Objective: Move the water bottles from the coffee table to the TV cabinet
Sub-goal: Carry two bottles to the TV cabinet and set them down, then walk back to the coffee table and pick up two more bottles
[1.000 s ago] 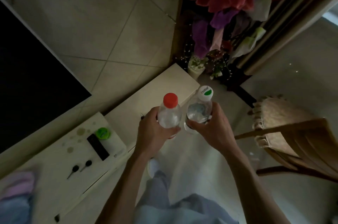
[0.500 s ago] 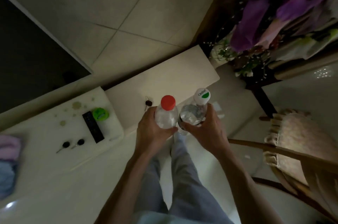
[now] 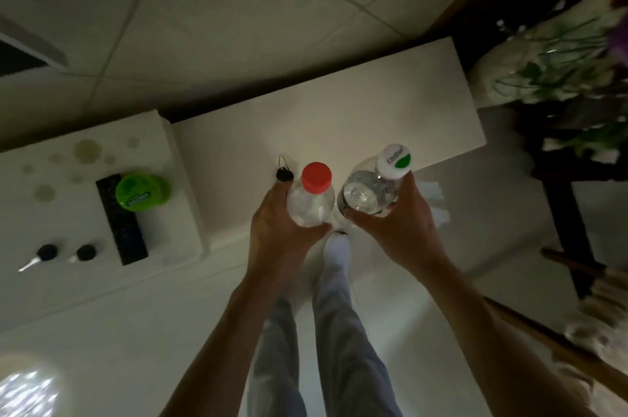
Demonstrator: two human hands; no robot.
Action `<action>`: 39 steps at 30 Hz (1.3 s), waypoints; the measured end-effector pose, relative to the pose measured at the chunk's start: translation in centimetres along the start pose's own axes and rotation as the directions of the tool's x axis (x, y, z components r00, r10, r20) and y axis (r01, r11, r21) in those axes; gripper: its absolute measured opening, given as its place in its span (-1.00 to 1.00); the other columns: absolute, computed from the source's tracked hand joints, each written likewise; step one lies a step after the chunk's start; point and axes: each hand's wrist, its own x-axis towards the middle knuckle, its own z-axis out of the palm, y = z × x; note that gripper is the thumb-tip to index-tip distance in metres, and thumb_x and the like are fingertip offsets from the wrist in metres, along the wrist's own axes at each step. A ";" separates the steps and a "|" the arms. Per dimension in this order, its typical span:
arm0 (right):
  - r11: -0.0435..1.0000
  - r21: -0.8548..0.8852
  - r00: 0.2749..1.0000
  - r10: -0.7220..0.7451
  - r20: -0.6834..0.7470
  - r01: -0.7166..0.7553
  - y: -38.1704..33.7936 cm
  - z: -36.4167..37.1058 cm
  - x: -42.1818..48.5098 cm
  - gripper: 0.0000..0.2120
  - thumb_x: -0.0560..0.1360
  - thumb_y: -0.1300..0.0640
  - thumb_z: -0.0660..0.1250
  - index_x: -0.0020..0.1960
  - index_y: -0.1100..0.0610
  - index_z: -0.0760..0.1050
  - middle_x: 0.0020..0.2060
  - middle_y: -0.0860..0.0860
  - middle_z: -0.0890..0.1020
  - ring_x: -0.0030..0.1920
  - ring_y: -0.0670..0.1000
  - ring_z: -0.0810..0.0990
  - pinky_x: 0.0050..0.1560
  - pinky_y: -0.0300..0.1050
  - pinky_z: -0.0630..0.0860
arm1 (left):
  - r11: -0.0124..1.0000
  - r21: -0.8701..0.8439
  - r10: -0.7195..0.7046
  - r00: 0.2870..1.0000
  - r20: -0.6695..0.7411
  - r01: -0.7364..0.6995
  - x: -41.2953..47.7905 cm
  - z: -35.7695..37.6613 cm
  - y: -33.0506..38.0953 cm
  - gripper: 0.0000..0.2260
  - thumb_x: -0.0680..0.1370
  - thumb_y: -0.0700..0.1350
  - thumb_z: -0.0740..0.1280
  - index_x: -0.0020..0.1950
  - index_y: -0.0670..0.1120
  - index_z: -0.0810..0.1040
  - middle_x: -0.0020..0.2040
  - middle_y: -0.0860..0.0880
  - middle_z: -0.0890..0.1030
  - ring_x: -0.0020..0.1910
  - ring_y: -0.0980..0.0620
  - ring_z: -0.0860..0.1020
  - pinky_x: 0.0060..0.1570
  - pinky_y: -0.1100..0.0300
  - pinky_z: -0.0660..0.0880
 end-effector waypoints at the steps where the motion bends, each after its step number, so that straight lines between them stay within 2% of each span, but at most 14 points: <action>1: 1.000 -0.001 1.000 -0.009 0.003 0.009 1.0 0.6 1.6 -0.35 0.27 -0.04 0.61 0.24 -0.01 0.37 0.05 -0.12 0.61 0.00 -0.20 0.60 -0.06 -0.42 0.52 | 1.000 0.005 0.007 1.000 -0.010 -0.007 1.4 1.0 -0.7 -0.37 0.25 -0.03 0.61 0.25 -0.02 0.45 0.07 0.11 0.55 -0.01 0.14 0.47 -0.07 0.32 0.35; 4: 0.999 0.000 0.999 -0.035 -0.030 0.035 4.0 2.3 6.4 -0.33 0.26 -0.06 0.62 0.25 0.03 0.38 0.07 -0.10 0.62 0.01 -0.18 0.60 -0.07 -0.48 0.47 | 0.999 -0.001 0.040 0.997 -0.068 -0.041 5.7 4.0 -2.1 -0.38 0.22 -0.05 0.62 0.21 -0.02 0.47 0.06 0.08 0.58 -0.04 0.10 0.50 -0.19 0.41 0.33; 7: 0.999 0.025 0.995 -0.046 -0.092 0.049 6.8 3.7 10.6 -0.26 0.23 -0.09 0.61 0.29 0.07 0.37 0.12 -0.08 0.59 0.09 -0.06 0.59 0.00 -0.36 0.46 | 0.998 -0.033 0.056 0.989 -0.136 -0.061 9.8 6.7 -2.8 -0.37 0.23 -0.05 0.62 0.22 -0.05 0.46 0.04 0.08 0.57 -0.05 0.13 0.48 -0.20 0.51 0.29; 12: 0.993 0.110 0.976 -0.024 -0.217 0.049 10.3 5.7 15.3 -0.24 0.22 -0.13 0.56 0.31 0.01 0.32 0.17 -0.05 0.55 0.17 0.02 0.54 0.11 -0.20 0.53 | 0.990 -0.081 0.095 0.969 -0.230 -0.116 15.4 10.4 -3.3 -0.34 0.26 -0.05 0.60 0.30 -0.06 0.44 0.17 0.01 0.59 0.05 0.10 0.49 0.10 0.20 0.46; 17: 0.989 0.141 0.951 0.004 -0.310 0.042 12.4 7.1 17.3 -0.29 0.27 -0.04 0.61 0.29 -0.07 0.29 0.09 -0.16 0.47 0.15 -0.02 0.52 -0.06 -0.57 0.34 | 0.987 -0.077 0.117 0.965 -0.237 -0.138 18.5 12.3 -4.3 -0.36 0.26 -0.05 0.60 0.28 -0.05 0.45 0.14 0.05 0.59 0.06 0.07 0.53 0.09 0.18 0.49; 20: 0.990 0.132 0.950 -0.014 -0.311 0.058 13.1 8.0 17.7 -0.25 0.27 0.02 0.62 0.35 0.06 0.34 0.09 -0.16 0.45 0.13 -0.05 0.49 -0.09 -0.65 0.32 | 0.984 -0.039 0.161 0.956 -0.247 -0.175 18.4 12.8 -4.6 -0.38 0.27 -0.06 0.60 0.26 -0.06 0.45 0.11 0.08 0.57 0.03 0.09 0.53 0.05 0.24 0.48; 22: 0.990 0.125 0.958 -0.033 -0.285 0.071 13.4 8.4 17.8 -0.24 0.28 0.06 0.61 0.37 0.06 0.33 0.10 -0.20 0.42 0.15 -0.09 0.44 -0.10 -0.67 0.30 | 0.981 -0.025 0.179 0.951 -0.251 -0.191 18.4 12.9 -4.9 -0.38 0.27 -0.07 0.60 0.26 -0.07 0.45 0.10 0.10 0.55 0.02 0.10 0.52 0.00 0.36 0.45; 24: 0.991 0.104 0.963 -0.054 -0.265 0.085 13.4 8.7 17.8 -0.25 0.27 0.07 0.62 0.36 0.05 0.33 0.10 -0.22 0.42 0.16 -0.13 0.40 -0.10 -0.62 0.32 | 0.981 -0.019 0.184 0.951 -0.248 -0.195 18.3 12.8 -5.1 -0.37 0.25 -0.08 0.61 0.26 -0.08 0.45 0.09 0.11 0.55 0.02 0.12 0.51 -0.01 0.45 0.41; 29: 0.996 0.060 0.973 -0.045 -0.228 0.061 13.2 8.4 17.7 -0.20 0.27 0.07 0.62 0.40 0.12 0.32 0.27 0.00 0.51 0.19 -0.11 0.39 0.03 -0.51 0.32 | 0.981 0.056 0.195 0.960 -0.203 -0.187 17.8 12.5 -5.1 -0.31 0.25 -0.13 0.61 0.31 -0.12 0.42 0.20 -0.05 0.57 0.13 0.02 0.53 0.18 0.13 0.49; 30: 0.998 0.051 0.978 -0.026 -0.207 0.037 13.1 8.1 17.5 -0.19 0.28 0.07 0.61 0.42 0.12 0.30 0.31 0.02 0.49 0.23 -0.08 0.40 0.11 -0.44 0.36 | 0.984 0.068 0.176 0.967 -0.183 -0.166 17.7 12.2 -5.1 -0.30 0.25 -0.15 0.61 0.33 -0.12 0.41 0.22 -0.06 0.57 0.16 -0.01 0.54 0.20 0.09 0.49; 32: 1.000 0.021 0.986 0.017 -0.164 -0.014 13.3 7.1 16.6 -0.19 0.33 0.08 0.58 0.47 0.09 0.26 0.37 0.01 0.43 0.32 -0.02 0.41 0.25 -0.15 0.48 | 0.992 0.088 0.101 0.987 -0.125 -0.090 17.3 11.3 -5.1 -0.32 0.29 -0.19 0.58 0.35 -0.10 0.40 0.25 -0.06 0.55 0.19 -0.04 0.53 0.21 0.08 0.48; 34: 0.997 0.000 0.986 0.075 -0.150 -0.076 13.3 5.5 15.1 -0.27 0.40 0.14 0.51 0.47 0.06 0.24 0.37 -0.01 0.41 0.32 -0.04 0.43 0.29 0.01 0.50 | 0.991 0.134 0.032 0.996 -0.077 -0.021 16.4 9.9 -5.1 -0.43 0.35 -0.19 0.53 0.33 -0.09 0.45 0.23 -0.08 0.55 0.16 -0.06 0.53 0.17 0.09 0.48; 36: 0.992 -0.024 0.978 0.115 -0.174 -0.121 12.9 3.5 13.2 -0.40 0.45 0.19 0.42 0.43 0.09 0.30 0.33 0.01 0.44 0.27 -0.03 0.48 0.25 0.03 0.52 | 0.980 0.198 0.003 0.998 -0.062 0.009 14.9 8.1 -5.0 -0.56 0.42 -0.18 0.45 0.29 -0.09 0.50 0.22 -0.09 0.56 0.14 -0.06 0.54 0.10 0.17 0.45; 39: 0.976 -0.079 0.968 0.186 -0.168 -0.201 11.3 0.0 9.8 -0.56 0.50 0.20 0.36 0.36 0.12 0.40 0.26 0.05 0.52 0.19 0.01 0.54 0.16 -0.10 0.49 | 0.954 0.299 0.014 1.000 -0.027 -0.006 12.3 5.1 -3.9 -0.71 0.49 -0.17 0.35 0.21 -0.11 0.56 0.14 -0.10 0.61 0.07 -0.07 0.57 -0.03 0.24 0.37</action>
